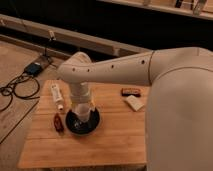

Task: Pick up the ceramic cup

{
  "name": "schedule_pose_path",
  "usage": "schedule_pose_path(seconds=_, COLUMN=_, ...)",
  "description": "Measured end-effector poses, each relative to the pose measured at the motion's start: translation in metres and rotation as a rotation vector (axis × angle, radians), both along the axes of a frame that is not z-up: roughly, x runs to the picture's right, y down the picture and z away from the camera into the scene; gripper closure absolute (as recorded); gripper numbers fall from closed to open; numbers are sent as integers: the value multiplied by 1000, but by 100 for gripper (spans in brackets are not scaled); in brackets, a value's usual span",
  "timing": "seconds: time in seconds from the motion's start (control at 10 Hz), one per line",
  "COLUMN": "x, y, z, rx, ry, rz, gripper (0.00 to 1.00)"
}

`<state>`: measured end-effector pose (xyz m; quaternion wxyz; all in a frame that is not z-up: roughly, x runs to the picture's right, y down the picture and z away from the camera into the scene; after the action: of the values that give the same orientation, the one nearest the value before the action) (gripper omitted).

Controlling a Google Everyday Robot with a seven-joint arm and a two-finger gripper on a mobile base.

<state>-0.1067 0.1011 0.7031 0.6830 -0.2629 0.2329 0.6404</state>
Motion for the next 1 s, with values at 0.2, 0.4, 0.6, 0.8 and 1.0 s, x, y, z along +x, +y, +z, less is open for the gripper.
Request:
schedule_pose_path(seconds=0.2, x=0, y=0, z=0, rx=0, ry=0, rz=0, gripper=35)
schedule_pose_path(seconds=0.4, x=0, y=0, z=0, rx=0, ry=0, rz=0, gripper=35)
schedule_pose_path(seconds=0.6, x=0, y=0, z=0, rx=0, ry=0, rz=0, gripper=35)
schedule_pose_path(seconds=0.8, x=0, y=0, z=0, rx=0, ry=0, rz=0, gripper=35)
schedule_pose_path(seconds=1.0, x=2, y=0, z=6, rx=3, ry=8, rz=-8, gripper=35)
